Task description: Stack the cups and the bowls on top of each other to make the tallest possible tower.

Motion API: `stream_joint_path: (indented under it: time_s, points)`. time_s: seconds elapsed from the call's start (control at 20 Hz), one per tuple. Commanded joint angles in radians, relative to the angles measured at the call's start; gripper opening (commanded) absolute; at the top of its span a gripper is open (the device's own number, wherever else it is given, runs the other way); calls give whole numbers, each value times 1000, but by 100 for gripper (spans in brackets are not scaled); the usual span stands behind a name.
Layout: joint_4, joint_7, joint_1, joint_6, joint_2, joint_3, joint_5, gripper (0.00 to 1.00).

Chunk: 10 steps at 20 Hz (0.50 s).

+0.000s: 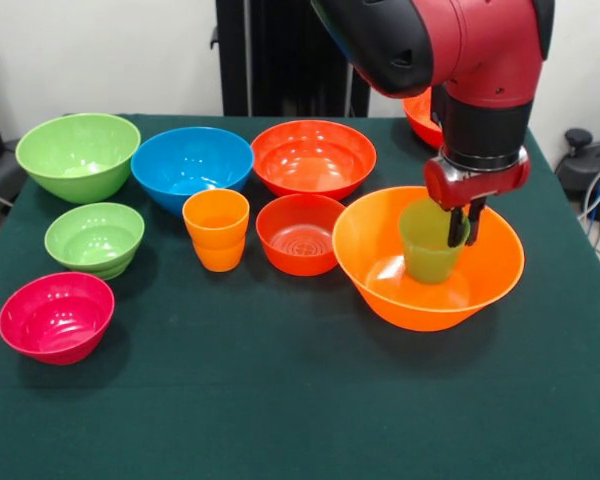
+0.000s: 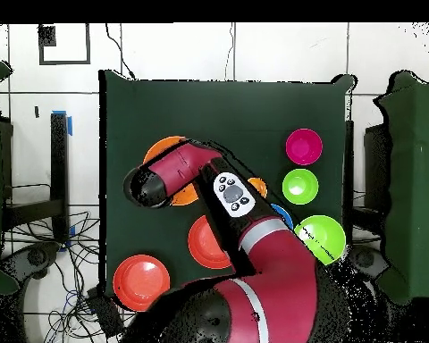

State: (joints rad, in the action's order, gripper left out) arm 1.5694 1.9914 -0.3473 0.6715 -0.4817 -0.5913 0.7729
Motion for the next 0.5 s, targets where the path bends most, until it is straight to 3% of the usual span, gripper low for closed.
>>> stream_joint_path:
  time_s: [0.05, 0.5]
  points:
    - [-139, -278, 14, 111, 91, -7, 56, 0]
    - [-114, -317, -17, 153, 74, -11, 48, 0]
